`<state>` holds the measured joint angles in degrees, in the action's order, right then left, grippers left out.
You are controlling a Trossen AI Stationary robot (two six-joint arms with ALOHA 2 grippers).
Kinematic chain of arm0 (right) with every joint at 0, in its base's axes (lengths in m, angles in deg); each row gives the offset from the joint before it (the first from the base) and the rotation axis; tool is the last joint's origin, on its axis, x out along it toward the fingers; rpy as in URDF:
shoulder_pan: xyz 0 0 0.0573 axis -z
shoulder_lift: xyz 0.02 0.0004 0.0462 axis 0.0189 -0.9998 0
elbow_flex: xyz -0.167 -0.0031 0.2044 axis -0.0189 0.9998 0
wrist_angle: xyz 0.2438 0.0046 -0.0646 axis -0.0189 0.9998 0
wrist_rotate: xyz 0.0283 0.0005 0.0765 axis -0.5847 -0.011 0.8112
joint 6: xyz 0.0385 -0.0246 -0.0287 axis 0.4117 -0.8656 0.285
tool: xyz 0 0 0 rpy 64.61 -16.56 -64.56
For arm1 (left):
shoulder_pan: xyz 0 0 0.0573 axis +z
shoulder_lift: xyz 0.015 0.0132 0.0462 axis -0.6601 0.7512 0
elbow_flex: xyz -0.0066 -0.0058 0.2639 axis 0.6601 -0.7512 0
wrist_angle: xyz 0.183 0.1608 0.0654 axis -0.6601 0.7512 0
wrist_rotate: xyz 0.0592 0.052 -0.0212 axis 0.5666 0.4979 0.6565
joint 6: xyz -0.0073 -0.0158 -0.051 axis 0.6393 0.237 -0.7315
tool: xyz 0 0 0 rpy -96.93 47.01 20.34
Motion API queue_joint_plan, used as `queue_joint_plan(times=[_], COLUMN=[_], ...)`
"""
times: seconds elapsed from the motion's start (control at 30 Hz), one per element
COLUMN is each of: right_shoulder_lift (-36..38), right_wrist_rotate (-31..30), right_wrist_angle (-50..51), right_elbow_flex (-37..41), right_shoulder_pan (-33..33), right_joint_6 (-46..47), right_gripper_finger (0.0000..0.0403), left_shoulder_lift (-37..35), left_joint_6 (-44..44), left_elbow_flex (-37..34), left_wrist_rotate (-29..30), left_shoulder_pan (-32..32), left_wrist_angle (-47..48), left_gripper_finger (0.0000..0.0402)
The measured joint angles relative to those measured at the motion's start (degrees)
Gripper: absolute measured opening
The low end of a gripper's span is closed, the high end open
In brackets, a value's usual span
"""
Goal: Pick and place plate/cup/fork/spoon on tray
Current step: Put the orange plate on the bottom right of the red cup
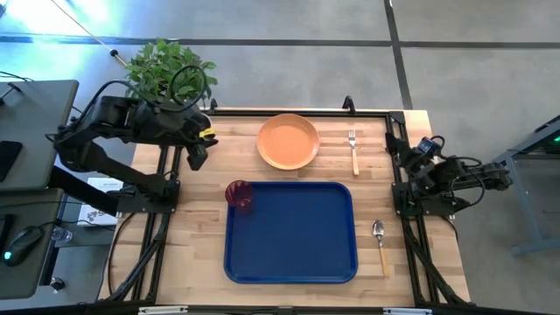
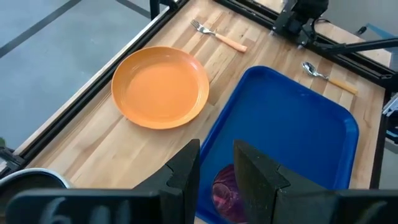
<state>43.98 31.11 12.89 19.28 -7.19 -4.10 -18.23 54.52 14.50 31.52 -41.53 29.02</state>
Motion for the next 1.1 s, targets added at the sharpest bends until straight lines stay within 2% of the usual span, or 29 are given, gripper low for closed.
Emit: queue_joint_plan(times=[0.57,0.77,1.1], right_shoulder_lift=[-1.56,-6.34,-16.69], right_wrist_rotate=[-2.78,-3.27,-4.34], right_wrist_angle=[0.57,6.77,25.46], right_elbow_flex=[-0.36,-6.66,-21.49], right_shoulder_pan=[0.0,0.0,0.0], right_joint_6=[0.99,-0.4,-5.77], right_gripper_finger=[0.0293,0.0293,0.0293], left_shoulder_lift=[-3.01,-3.73,-5.53], left_joint_6=[0.4,0.38,0.31], left_elbow_flex=[-0.04,-0.07,-0.04], left_wrist_rotate=[1.51,2.35,2.18], left_shoulder_pan=[0.02,0.02,-1.44], left_wrist_angle=[3.85,5.27,6.05], left_gripper_finger=[0.0087,0.0087,0.0087])
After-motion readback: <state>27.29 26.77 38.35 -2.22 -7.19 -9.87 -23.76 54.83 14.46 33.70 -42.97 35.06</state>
